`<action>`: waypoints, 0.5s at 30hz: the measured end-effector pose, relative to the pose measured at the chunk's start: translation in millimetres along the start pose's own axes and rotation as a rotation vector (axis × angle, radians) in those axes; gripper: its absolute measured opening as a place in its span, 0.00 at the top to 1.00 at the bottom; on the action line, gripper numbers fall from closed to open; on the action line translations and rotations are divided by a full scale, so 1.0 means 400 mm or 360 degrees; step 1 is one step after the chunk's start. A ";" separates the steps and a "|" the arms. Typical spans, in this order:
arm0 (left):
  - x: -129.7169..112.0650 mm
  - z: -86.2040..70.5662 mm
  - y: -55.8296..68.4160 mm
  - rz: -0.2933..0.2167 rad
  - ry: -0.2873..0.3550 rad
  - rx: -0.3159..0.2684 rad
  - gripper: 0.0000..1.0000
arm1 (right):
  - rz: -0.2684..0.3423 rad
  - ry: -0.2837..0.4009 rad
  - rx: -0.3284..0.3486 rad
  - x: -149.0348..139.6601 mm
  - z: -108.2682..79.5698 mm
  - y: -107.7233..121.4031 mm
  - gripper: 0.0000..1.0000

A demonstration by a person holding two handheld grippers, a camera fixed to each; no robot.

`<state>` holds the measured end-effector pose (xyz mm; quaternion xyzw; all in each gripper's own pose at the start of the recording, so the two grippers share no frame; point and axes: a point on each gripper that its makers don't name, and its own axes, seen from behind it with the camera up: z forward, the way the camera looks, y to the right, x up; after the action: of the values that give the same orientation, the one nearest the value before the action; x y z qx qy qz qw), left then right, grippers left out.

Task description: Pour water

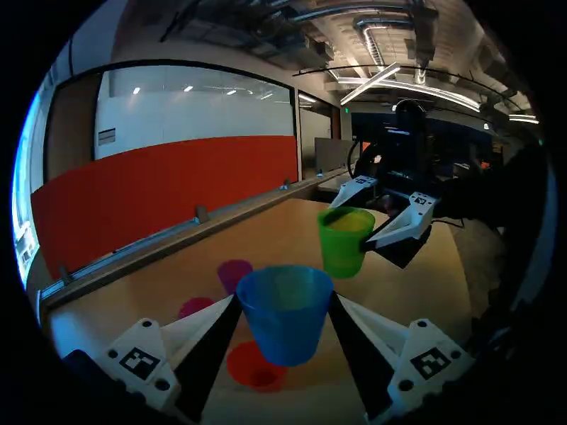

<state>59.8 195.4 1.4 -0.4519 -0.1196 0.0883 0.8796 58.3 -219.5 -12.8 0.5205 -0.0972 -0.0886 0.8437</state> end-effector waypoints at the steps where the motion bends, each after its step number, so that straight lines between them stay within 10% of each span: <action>1: -0.007 0.002 0.002 0.0003 -0.0008 -0.0004 0.13 | 0.0001 -0.0007 0.0001 -0.006 0.000 0.000 0.09; 15: -0.080 0.034 0.046 0.0052 -0.0124 -0.0084 0.13 | 0.0015 -0.0095 0.0020 -0.075 -0.002 -0.002 0.09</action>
<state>24.5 208.3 -10.1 -0.4731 -0.1487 0.1169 0.8605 29.5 -211.8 -15.9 0.5224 -0.1254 -0.0995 0.8375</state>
